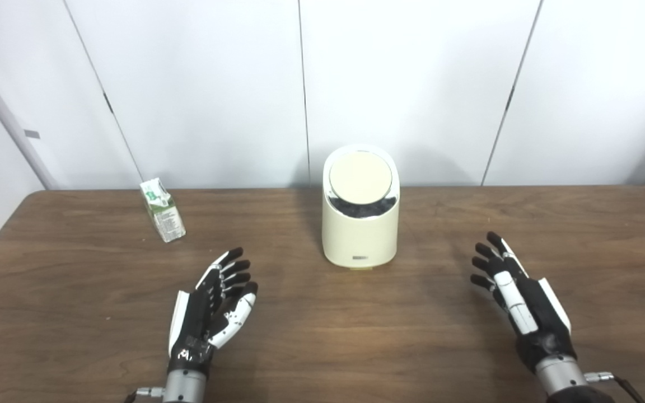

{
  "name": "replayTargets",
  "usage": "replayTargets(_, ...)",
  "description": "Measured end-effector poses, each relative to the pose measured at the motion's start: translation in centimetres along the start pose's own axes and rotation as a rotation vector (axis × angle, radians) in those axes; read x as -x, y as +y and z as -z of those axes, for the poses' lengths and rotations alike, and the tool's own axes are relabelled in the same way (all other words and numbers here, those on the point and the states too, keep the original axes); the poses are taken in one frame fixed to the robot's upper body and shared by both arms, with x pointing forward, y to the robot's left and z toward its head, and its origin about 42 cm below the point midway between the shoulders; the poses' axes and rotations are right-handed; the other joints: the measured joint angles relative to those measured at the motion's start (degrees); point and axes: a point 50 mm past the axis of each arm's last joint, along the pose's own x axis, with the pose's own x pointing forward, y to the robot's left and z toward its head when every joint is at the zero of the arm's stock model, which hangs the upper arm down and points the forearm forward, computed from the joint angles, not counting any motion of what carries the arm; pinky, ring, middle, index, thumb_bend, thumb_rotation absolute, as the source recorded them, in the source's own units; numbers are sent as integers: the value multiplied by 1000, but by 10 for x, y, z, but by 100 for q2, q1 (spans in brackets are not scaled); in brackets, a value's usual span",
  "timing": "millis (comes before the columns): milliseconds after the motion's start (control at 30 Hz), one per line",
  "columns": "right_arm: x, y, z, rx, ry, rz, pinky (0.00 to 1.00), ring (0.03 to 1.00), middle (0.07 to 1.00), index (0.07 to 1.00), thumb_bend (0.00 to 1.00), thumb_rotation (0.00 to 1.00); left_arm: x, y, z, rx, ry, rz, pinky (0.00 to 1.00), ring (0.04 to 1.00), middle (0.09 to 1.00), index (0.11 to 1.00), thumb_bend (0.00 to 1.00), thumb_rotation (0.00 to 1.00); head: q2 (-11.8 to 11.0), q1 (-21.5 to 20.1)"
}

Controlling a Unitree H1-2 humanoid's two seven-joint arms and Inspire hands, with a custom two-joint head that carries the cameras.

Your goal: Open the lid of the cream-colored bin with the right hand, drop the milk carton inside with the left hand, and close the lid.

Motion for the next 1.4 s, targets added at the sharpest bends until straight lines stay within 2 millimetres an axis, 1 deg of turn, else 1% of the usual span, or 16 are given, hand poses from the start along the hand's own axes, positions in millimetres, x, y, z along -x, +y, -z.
replayTargets(200, 0, 7, -2, -4, -2, -8, 824, 890, 922, 969, 528, 883, 0, 5, 1, 3, 2, -3, 714, 763, 801, 877, 322, 226, -9, -202)
replayTargets(300, 0, 12, -4, -18, -3, -14, 820, 897, 927, 977, 518, 893, 0, 8, 1, 12, 3, -1, 724, 774, 807, 881, 325, 262, -18, -246)
replayTargets(333, 1, 14, -5, -21, -5, -16, 820, 899, 928, 979, 511, 894, 0, 9, 2, 15, 3, 3, 728, 778, 810, 882, 324, 253, -9, -264)
replayTargets(500, 1, 14, -6, -27, 2, -16, 830, 901, 929, 980, 496, 878, 0, 11, 2, 22, 5, 9, 730, 779, 807, 879, 325, 242, -18, -246)
replayTargets(567, 1, 13, -6, -29, 3, -14, 831, 903, 930, 981, 507, 881, 0, 11, 2, 22, 6, 11, 728, 780, 808, 881, 329, 271, -26, -237)
replayTargets(633, 1, 13, -6, -29, 4, -13, 840, 909, 934, 984, 508, 884, 0, 11, 2, 21, 6, 12, 724, 778, 808, 882, 328, 280, -44, -150)
replayTargets(700, 1, 13, -6, -30, 4, -13, 834, 907, 934, 985, 511, 876, 0, 11, 2, 19, 6, 12, 715, 767, 800, 875, 332, 269, -105, -62)
replayTargets(767, 1, 13, -6, -30, 5, -13, 827, 904, 933, 984, 512, 863, 0, 10, 2, 16, 6, 9, 706, 758, 793, 871, 333, 251, -141, -35)
replayTargets(867, 1, 13, -6, -27, 6, -13, 801, 894, 925, 975, 540, 819, 1, 11, 2, 14, 5, 8, 706, 757, 794, 873, 330, 230, -246, 0)
replayTargets(933, 1, 12, -6, -19, 3, -11, 799, 883, 914, 964, 581, 748, 1, 10, 3, 8, 5, 8, 707, 756, 793, 875, 318, 212, -290, 17)
replayTargets(1000, -1, 12, -9, -9, -6, -9, 793, 870, 908, 961, 604, 697, 2, 10, 3, 0, 5, 7, 718, 758, 794, 877, 323, 215, -334, 52)
replayTargets(1067, -5, 12, -15, -1, -22, -8, 788, 861, 905, 963, 627, 676, 4, 10, 3, -13, 6, 8, 721, 760, 796, 878, 331, 229, -360, 61)
replayTargets(1200, -25, 12, -35, 20, -79, -11, 774, 847, 898, 956, 667, 640, 7, 8, 2, -30, 4, 17, 721, 766, 801, 880, 354, 293, -457, 114)
replayTargets(1267, -36, 12, -48, 31, -118, -12, 766, 842, 892, 948, 681, 614, 9, 7, 2, -32, 5, 19, 717, 764, 800, 877, 358, 294, -475, 140)
replayTargets(1400, -55, 15, -65, 55, -154, -8, 754, 845, 891, 942, 700, 552, 12, 4, 2, -41, 5, 19, 728, 766, 798, 872, 354, 277, -466, 202)
